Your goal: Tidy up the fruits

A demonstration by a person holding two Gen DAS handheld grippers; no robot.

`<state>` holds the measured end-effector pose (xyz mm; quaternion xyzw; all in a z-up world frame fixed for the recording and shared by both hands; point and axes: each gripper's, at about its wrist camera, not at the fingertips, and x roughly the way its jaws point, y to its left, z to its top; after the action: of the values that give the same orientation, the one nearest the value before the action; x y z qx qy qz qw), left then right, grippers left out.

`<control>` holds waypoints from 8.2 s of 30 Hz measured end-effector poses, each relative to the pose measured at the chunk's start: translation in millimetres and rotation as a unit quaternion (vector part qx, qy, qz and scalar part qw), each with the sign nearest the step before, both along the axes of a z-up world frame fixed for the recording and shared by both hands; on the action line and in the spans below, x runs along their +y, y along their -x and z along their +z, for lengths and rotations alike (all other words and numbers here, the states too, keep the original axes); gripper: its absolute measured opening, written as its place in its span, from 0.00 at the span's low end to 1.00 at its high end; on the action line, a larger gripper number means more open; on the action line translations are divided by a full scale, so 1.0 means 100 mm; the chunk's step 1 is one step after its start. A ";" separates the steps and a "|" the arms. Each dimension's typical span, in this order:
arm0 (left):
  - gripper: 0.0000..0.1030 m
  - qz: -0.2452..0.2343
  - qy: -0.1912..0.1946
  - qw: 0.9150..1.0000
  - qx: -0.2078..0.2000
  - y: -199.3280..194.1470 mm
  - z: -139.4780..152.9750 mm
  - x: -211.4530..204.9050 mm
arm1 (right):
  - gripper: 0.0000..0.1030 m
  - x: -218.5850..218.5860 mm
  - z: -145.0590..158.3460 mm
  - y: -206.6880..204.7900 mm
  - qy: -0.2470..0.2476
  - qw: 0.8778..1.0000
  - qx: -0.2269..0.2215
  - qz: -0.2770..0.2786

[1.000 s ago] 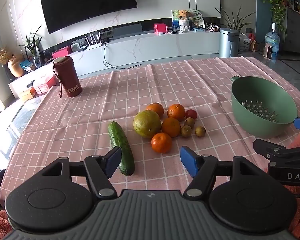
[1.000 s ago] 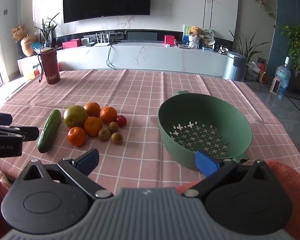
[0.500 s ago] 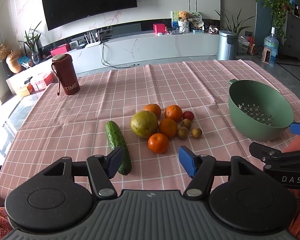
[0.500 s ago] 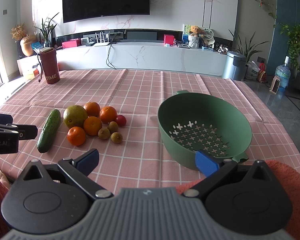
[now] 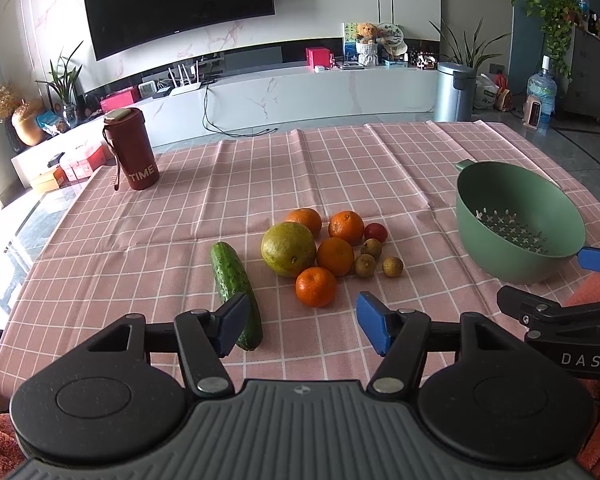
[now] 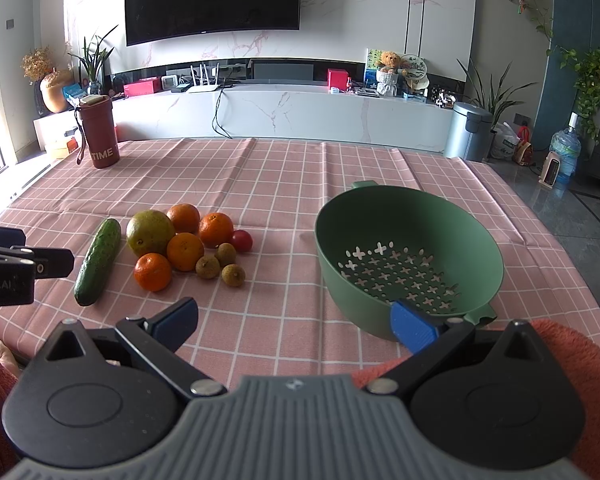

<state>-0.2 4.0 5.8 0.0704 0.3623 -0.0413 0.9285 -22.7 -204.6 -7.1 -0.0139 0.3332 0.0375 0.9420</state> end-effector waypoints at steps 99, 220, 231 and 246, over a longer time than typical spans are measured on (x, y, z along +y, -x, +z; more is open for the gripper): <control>0.46 0.084 0.180 0.961 0.194 -1.63 -0.91 1.18 | 0.65 1.59 -0.81 -1.77 0.033 0.967 0.051 0.249; 0.54 -0.123 0.068 0.979 0.149 -1.29 -0.75 0.23 | 0.48 0.40 -0.38 -1.32 -0.109 0.986 0.077 0.103; 0.56 -0.107 0.090 0.976 0.169 -1.43 -0.96 0.27 | 0.37 0.68 -0.56 -1.54 -0.108 0.980 0.077 0.145; 0.45 0.023 0.141 0.980 0.138 -1.44 -0.83 0.84 | 0.37 0.90 -0.64 -1.66 -0.080 0.979 0.074 0.172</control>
<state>143.4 88.3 -77.6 -0.0756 0.4785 -0.0802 0.8711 143.3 -114.2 -71.5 0.0073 0.3904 0.2267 0.8923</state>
